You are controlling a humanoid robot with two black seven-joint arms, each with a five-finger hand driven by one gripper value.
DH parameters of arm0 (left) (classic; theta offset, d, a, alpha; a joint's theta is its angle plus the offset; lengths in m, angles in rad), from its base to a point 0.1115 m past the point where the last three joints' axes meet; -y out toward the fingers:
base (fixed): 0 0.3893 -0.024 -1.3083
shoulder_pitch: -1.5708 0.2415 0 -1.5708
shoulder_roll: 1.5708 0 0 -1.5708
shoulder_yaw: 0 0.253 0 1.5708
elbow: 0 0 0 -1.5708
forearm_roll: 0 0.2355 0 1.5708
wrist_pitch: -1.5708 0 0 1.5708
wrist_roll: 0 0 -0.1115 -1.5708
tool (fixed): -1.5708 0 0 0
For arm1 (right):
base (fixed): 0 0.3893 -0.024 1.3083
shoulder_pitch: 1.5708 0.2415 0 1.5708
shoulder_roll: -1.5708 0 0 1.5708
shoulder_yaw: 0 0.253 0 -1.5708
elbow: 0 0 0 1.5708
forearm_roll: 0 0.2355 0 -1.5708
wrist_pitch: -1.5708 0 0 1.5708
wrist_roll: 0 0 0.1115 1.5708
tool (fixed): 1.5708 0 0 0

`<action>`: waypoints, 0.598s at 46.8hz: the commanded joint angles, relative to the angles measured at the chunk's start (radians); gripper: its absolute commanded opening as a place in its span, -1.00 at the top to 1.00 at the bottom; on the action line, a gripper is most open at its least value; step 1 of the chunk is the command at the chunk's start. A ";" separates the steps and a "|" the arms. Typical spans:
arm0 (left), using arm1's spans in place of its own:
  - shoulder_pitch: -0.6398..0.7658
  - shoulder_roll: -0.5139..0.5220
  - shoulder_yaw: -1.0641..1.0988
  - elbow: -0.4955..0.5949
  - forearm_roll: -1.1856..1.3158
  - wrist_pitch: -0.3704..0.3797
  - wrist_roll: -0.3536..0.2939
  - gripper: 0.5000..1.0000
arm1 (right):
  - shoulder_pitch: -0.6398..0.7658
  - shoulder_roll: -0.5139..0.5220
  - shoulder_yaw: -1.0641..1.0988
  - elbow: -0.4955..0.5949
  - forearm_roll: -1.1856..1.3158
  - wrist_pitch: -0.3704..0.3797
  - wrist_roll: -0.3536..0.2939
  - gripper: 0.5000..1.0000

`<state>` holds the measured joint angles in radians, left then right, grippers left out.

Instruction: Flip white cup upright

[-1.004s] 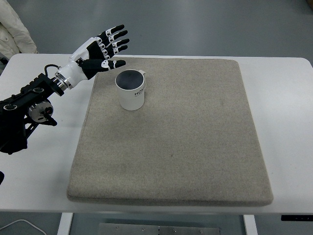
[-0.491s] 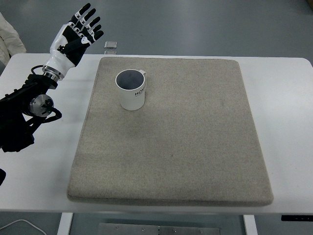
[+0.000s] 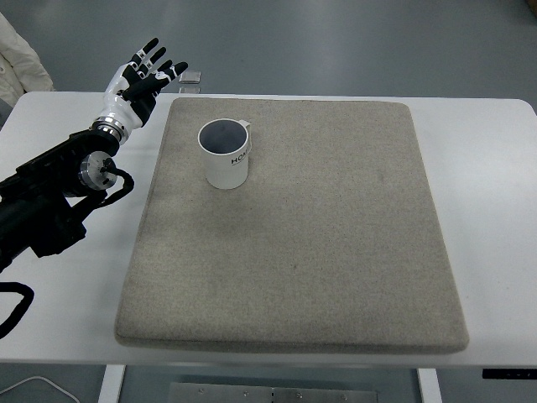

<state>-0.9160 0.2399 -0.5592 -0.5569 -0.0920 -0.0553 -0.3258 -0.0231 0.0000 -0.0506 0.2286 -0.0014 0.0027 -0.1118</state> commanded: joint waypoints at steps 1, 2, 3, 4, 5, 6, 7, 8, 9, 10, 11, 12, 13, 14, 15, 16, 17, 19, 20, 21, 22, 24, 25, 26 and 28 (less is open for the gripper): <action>0.000 -0.002 -0.002 0.000 -0.038 0.021 0.028 -0.94 | 0.000 0.000 0.001 0.000 0.003 -0.001 0.001 -0.72; 0.000 -0.002 -0.004 0.000 -0.048 0.025 0.030 -0.94 | 0.000 0.000 0.003 0.000 0.003 -0.001 0.001 -0.72; -0.001 -0.002 -0.004 0.000 -0.057 0.026 0.033 -0.95 | 0.000 0.000 0.005 -0.002 0.004 -0.001 0.001 -0.72; -0.001 -0.005 -0.005 0.000 -0.067 0.028 0.034 -0.95 | 0.000 0.000 0.005 0.000 0.004 -0.001 0.001 -0.72; -0.003 -0.011 -0.005 0.000 -0.081 0.028 0.037 -0.95 | 0.000 0.000 0.005 -0.002 0.004 -0.001 0.001 -0.72; -0.004 -0.014 -0.005 0.000 -0.097 0.028 0.040 -0.96 | -0.001 0.000 0.005 -0.002 0.004 -0.001 0.001 -0.72; -0.004 -0.016 -0.005 0.002 -0.110 0.026 0.043 -0.96 | 0.000 0.000 0.005 -0.002 0.004 -0.001 0.001 -0.72; -0.006 -0.016 -0.005 0.003 -0.126 0.026 0.047 -0.96 | 0.000 0.000 0.005 -0.002 0.004 -0.001 0.001 -0.72; -0.006 -0.016 -0.005 0.003 -0.141 0.026 0.051 -0.97 | 0.000 0.000 0.005 -0.002 0.004 -0.001 0.001 -0.72; -0.006 -0.016 -0.004 0.003 -0.152 0.026 0.054 -0.97 | 0.000 0.000 0.005 -0.002 0.004 -0.001 0.001 -0.72; -0.006 -0.016 -0.004 0.005 -0.160 0.026 0.056 -0.97 | 0.000 0.000 0.006 0.000 0.004 -0.001 0.001 -0.72; -0.006 -0.016 -0.004 0.005 -0.164 0.026 0.057 -0.97 | 0.000 0.000 0.006 -0.002 0.006 -0.001 0.001 -0.72; -0.006 -0.017 -0.005 0.005 -0.166 0.025 0.057 -0.97 | 0.000 0.000 0.006 0.000 0.006 -0.001 0.001 -0.72; -0.004 -0.017 -0.005 0.005 -0.167 0.023 0.057 -0.97 | 0.000 0.000 0.006 -0.002 0.006 -0.001 0.001 -0.72; -0.006 -0.019 -0.005 0.003 -0.167 0.022 0.057 -0.97 | 0.000 0.000 0.006 -0.002 0.006 -0.001 0.001 -0.72; -0.006 -0.019 -0.005 0.003 -0.167 0.019 0.057 -0.97 | 0.000 0.000 0.006 -0.002 0.006 -0.001 0.001 -0.72; -0.004 -0.024 -0.005 0.005 -0.167 0.018 0.057 -0.97 | 0.000 0.000 0.006 -0.002 0.006 -0.003 0.001 -0.72; -0.006 -0.030 -0.008 0.006 -0.169 0.012 0.059 -0.97 | 0.000 0.000 0.006 -0.002 0.006 -0.001 0.001 -0.72; -0.006 -0.033 -0.011 0.006 -0.170 0.008 0.059 -0.97 | 0.000 0.000 0.006 -0.002 0.006 -0.001 0.001 -0.72; -0.004 -0.033 -0.019 0.008 -0.175 0.005 0.060 -0.97 | 0.000 0.000 0.006 -0.002 0.006 -0.003 0.001 -0.72; -0.004 -0.033 -0.030 0.008 -0.178 0.000 0.062 -0.97 | 0.000 0.000 0.006 -0.002 0.006 -0.003 0.001 -0.72; -0.004 -0.034 -0.053 0.011 -0.181 -0.009 0.071 -0.97 | 0.000 0.000 0.006 -0.002 0.006 -0.003 0.001 -0.72; -0.003 -0.036 -0.060 0.017 -0.180 -0.014 0.076 -0.97 | 0.000 0.000 0.006 -0.002 0.006 -0.001 0.001 -0.72; -0.003 -0.039 -0.067 0.022 -0.180 -0.015 0.080 -0.97 | 0.000 0.000 0.006 -0.002 0.006 -0.003 0.001 -0.72; -0.003 -0.051 -0.067 0.032 -0.180 -0.017 0.083 -0.97 | 0.000 0.000 0.006 -0.002 0.006 -0.001 0.001 -0.72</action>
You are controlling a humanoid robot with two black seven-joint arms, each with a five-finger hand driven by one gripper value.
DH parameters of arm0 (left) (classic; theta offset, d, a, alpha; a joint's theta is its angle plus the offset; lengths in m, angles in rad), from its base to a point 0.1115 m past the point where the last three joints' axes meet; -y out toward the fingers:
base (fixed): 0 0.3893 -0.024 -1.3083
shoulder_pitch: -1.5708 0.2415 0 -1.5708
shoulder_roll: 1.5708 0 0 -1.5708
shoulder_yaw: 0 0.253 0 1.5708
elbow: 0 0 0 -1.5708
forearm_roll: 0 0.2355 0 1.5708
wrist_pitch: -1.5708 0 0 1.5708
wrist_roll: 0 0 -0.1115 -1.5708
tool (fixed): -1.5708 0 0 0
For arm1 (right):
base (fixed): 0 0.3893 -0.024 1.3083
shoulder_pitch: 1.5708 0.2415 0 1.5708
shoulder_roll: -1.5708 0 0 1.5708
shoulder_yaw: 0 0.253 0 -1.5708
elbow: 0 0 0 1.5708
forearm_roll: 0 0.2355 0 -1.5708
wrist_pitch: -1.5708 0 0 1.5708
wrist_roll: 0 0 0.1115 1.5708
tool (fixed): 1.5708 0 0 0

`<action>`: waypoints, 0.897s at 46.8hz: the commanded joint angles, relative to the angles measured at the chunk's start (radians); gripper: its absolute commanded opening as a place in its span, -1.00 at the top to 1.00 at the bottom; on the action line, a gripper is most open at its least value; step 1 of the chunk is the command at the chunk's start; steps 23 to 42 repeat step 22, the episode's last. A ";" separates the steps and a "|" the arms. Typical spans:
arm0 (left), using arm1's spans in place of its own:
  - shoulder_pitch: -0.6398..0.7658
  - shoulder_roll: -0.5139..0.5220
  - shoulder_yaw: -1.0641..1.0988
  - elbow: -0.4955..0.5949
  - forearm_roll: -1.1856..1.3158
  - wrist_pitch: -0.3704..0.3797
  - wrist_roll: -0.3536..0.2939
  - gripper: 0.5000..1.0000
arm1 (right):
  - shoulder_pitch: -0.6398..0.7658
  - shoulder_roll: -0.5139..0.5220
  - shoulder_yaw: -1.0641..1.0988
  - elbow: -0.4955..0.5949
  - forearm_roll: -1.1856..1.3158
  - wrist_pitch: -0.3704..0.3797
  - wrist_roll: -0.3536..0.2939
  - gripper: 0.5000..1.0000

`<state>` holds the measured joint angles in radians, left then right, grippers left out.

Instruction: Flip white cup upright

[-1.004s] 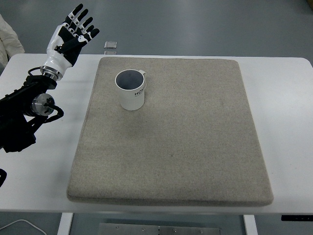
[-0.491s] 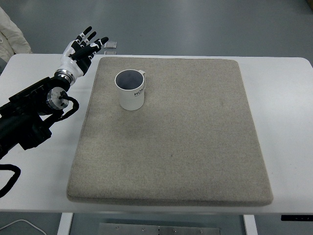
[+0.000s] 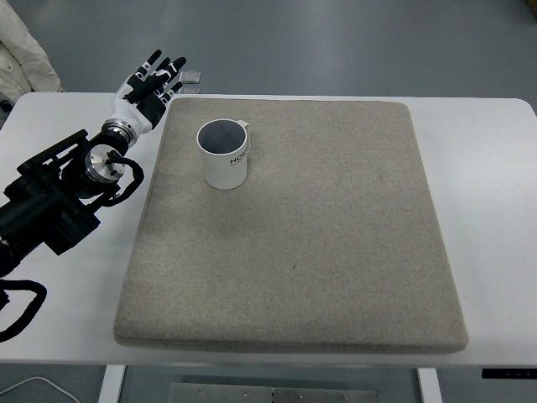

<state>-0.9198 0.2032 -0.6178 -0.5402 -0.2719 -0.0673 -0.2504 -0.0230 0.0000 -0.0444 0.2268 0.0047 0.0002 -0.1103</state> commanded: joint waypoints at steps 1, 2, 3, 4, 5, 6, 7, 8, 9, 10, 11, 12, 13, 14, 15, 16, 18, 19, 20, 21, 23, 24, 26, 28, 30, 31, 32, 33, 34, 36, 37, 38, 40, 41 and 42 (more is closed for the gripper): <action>0.001 -0.021 -0.010 0.025 0.000 -0.005 0.010 -0.98 | 0.000 0.000 0.000 0.000 0.000 0.001 0.000 -0.72; 0.001 -0.027 -0.011 0.034 0.000 -0.005 0.010 -0.98 | 0.000 0.000 0.000 0.000 0.000 0.001 0.000 -0.72; 0.001 -0.033 -0.013 0.043 0.000 -0.006 0.010 -0.98 | 0.000 0.000 0.000 0.000 0.000 0.001 0.000 -0.72; -0.001 -0.038 -0.013 0.051 0.000 -0.009 0.010 -0.98 | 0.000 0.000 0.000 0.000 0.000 0.001 0.000 -0.72; 0.001 -0.041 -0.013 0.057 0.002 -0.012 0.011 -0.98 | 0.000 0.000 0.000 0.000 0.000 0.001 0.000 -0.72; -0.001 -0.044 -0.013 0.062 0.000 -0.016 0.011 -0.98 | 0.000 0.000 0.000 0.000 0.000 0.001 0.000 -0.72; -0.001 -0.044 -0.013 0.063 0.000 -0.019 0.011 -0.98 | 0.000 0.000 0.000 0.000 0.000 0.001 0.000 -0.72; -0.001 -0.044 -0.013 0.063 0.000 -0.023 0.011 -0.98 | 0.000 0.000 0.000 0.000 0.000 0.001 0.000 -0.72; -0.001 -0.044 -0.014 0.063 0.000 -0.028 0.011 -0.98 | 0.000 0.000 0.000 0.000 0.000 0.001 0.000 -0.72; 0.001 -0.044 -0.013 0.065 0.000 -0.032 0.011 -0.98 | 0.000 0.000 0.000 0.000 0.000 0.001 0.000 -0.72; -0.001 -0.044 -0.013 0.065 0.000 -0.035 0.011 -0.98 | 0.000 0.000 0.000 0.000 0.000 0.001 0.000 -0.72; 0.001 -0.044 -0.013 0.065 0.000 -0.037 0.011 -0.98 | 0.000 0.000 0.000 0.000 0.000 0.001 0.000 -0.72; 0.001 -0.044 -0.013 0.065 0.000 -0.039 0.011 -0.98 | 0.000 0.000 0.000 0.000 0.000 0.001 0.000 -0.72; 0.001 -0.044 -0.013 0.066 0.000 -0.039 0.011 -0.98 | 0.000 0.000 0.000 0.000 0.000 0.000 0.000 -0.72; 0.001 -0.045 -0.013 0.066 0.000 -0.039 0.010 -0.98 | 0.000 0.000 0.000 0.000 0.000 0.000 0.000 -0.72; 0.001 -0.048 -0.013 0.068 0.002 -0.037 0.010 -0.98 | 0.000 0.000 0.000 0.000 0.000 0.001 0.000 -0.72; 0.001 -0.053 -0.013 0.074 0.003 -0.039 0.010 -0.98 | 0.000 0.000 0.000 0.000 0.000 0.001 0.000 -0.72; 0.001 -0.054 -0.013 0.077 0.005 -0.039 0.010 -0.98 | 0.000 0.000 0.000 0.000 0.000 0.001 0.000 -0.72; 0.001 -0.054 -0.013 0.078 0.006 -0.040 0.011 -0.98 | 0.000 0.000 0.000 0.000 0.000 0.001 0.000 -0.72; 0.001 -0.054 -0.013 0.078 0.008 -0.039 0.011 -0.98 | 0.000 0.000 0.000 0.000 0.000 0.001 0.000 -0.72; 0.001 -0.054 -0.013 0.078 0.008 -0.039 0.010 -0.98 | 0.000 0.000 0.000 0.000 0.000 0.000 0.000 -0.72; 0.001 -0.054 -0.013 0.078 0.008 -0.039 0.010 -0.98 | 0.000 0.000 0.000 0.000 0.000 0.000 0.000 -0.72; 0.001 -0.054 -0.013 0.078 0.008 -0.039 0.010 -0.98 | 0.000 0.000 0.000 0.000 0.000 0.000 0.000 -0.72; 0.001 -0.054 -0.013 0.078 0.008 -0.039 0.010 -0.98 | 0.000 0.000 0.000 0.000 0.000 0.000 0.000 -0.72; 0.001 -0.054 -0.013 0.078 0.008 -0.039 0.010 -0.98 | 0.000 0.000 0.000 0.000 0.000 0.000 0.000 -0.72; 0.001 -0.054 -0.013 0.078 0.008 -0.039 0.010 -0.98 | 0.000 0.000 0.000 0.000 0.000 0.000 0.000 -0.72; 0.001 -0.054 -0.013 0.078 0.008 -0.039 0.010 -0.98 | 0.000 0.000 0.000 0.000 0.000 0.000 0.000 -0.72; 0.001 -0.054 -0.013 0.078 0.008 -0.039 0.010 -0.98 | 0.000 0.000 0.000 0.000 0.000 0.000 0.000 -0.72; 0.001 -0.054 -0.013 0.078 0.008 -0.039 0.010 -0.98 | 0.000 0.000 0.000 0.000 0.000 0.000 0.000 -0.72; 0.001 -0.054 -0.013 0.078 0.008 -0.039 0.010 -0.98 | 0.000 0.000 0.000 0.000 0.000 0.000 0.000 -0.72; 0.001 -0.054 -0.013 0.078 0.008 -0.039 0.010 -0.98 | 0.000 0.000 0.000 0.000 0.000 0.000 0.000 -0.72; 0.001 -0.054 -0.013 0.078 0.008 -0.039 0.010 -0.98 | 0.000 0.000 0.000 0.000 0.000 0.000 0.000 -0.72; 0.001 -0.054 -0.013 0.078 0.008 -0.039 0.010 -0.98 | 0.000 0.000 0.000 0.000 0.000 0.000 0.000 -0.72; 0.001 -0.054 -0.013 0.078 0.008 -0.039 0.010 -0.98 | 0.000 0.000 0.000 0.000 0.000 0.000 0.000 -0.72; 0.001 -0.054 -0.013 0.078 0.008 -0.039 0.010 -0.98 | 0.000 0.000 0.000 0.000 0.000 0.000 0.000 -0.72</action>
